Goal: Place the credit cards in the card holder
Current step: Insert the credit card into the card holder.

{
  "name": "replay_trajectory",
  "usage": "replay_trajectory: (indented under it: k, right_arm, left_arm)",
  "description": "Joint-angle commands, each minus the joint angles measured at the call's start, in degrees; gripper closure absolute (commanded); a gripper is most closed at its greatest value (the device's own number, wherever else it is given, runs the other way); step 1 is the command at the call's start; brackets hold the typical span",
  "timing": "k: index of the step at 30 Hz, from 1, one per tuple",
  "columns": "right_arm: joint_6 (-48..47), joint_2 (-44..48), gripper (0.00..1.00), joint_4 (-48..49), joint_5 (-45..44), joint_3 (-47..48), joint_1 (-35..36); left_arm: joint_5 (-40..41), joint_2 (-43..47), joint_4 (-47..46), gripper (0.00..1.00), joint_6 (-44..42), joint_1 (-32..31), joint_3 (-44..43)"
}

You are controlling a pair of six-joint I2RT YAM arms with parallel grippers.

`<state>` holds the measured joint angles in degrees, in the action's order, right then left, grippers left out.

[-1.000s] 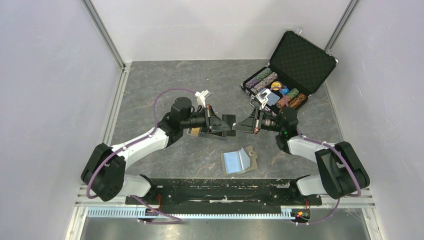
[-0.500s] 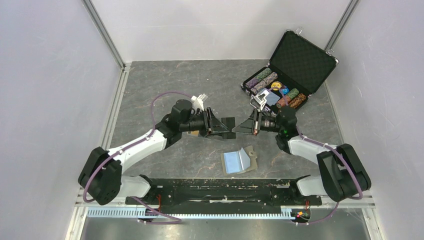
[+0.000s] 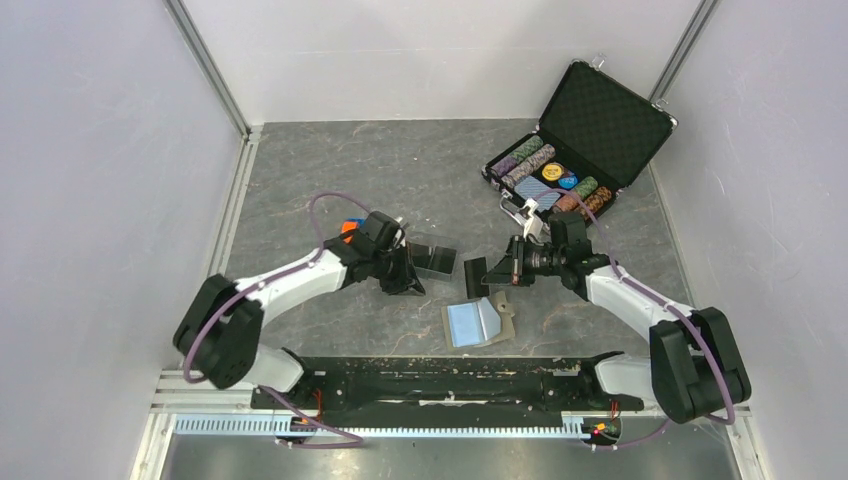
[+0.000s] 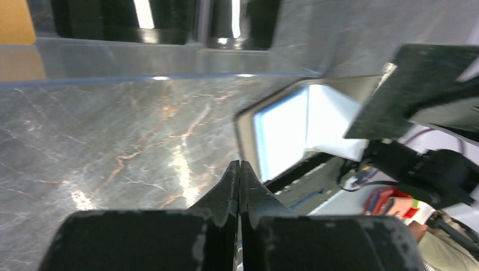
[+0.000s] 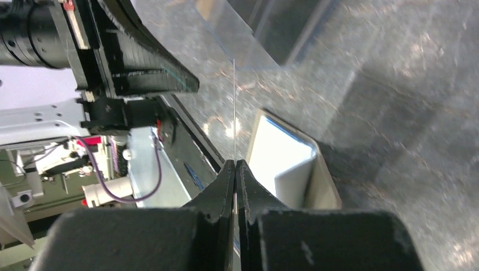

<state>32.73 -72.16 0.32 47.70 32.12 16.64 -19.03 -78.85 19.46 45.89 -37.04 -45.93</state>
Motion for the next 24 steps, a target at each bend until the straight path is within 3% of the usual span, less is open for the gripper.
replay_trajectory:
  k: [1, 7, 17, 24]
  right_arm:
    - [-7.5, 2.5, 1.00, -9.7, -3.1, 2.0, -0.1]
    - [-9.0, 3.6, 1.00, -11.9, -2.3, 0.2, -0.1]
    - [-12.2, 2.7, 1.00, -16.2, -0.9, 1.9, 0.1]
    - [-14.4, 3.0, 1.00, -19.7, -1.0, 1.6, 1.2]
  left_arm:
    - [2.1, -6.7, 2.9, 0.98, -6.2, -0.8, -3.7]
    - [1.0, -17.1, -1.1, 0.98, -6.6, -0.8, -9.9]
    - [2.0, -31.2, 2.0, 0.98, -10.0, -0.4, -24.8]
    - [0.8, -32.0, 4.6, 0.98, -10.8, -0.1, -29.4]
